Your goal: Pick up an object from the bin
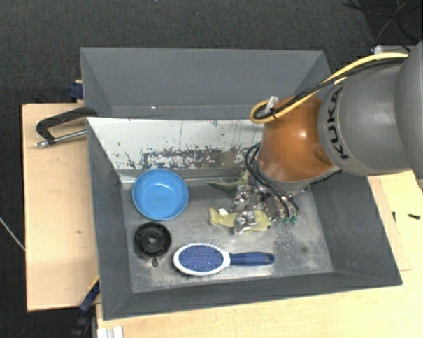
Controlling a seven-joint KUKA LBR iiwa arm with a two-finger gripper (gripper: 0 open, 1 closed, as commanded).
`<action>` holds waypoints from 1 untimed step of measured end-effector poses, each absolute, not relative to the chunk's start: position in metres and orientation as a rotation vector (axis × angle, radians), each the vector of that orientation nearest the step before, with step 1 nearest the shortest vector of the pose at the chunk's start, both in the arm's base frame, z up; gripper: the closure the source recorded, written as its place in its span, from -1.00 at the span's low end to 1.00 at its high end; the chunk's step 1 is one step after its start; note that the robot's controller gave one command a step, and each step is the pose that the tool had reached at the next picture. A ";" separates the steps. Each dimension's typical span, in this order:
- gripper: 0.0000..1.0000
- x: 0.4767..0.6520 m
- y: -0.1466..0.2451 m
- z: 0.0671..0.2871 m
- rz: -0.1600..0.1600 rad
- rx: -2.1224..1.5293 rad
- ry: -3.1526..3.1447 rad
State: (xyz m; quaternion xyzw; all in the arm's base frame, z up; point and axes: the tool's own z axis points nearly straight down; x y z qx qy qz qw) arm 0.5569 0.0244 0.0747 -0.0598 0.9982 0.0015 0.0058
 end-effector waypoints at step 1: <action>1.00 0.561 0.026 0.255 -0.001 -0.350 3.106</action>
Offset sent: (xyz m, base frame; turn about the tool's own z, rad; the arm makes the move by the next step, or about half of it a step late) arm 0.0011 0.0011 0.1744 -0.1052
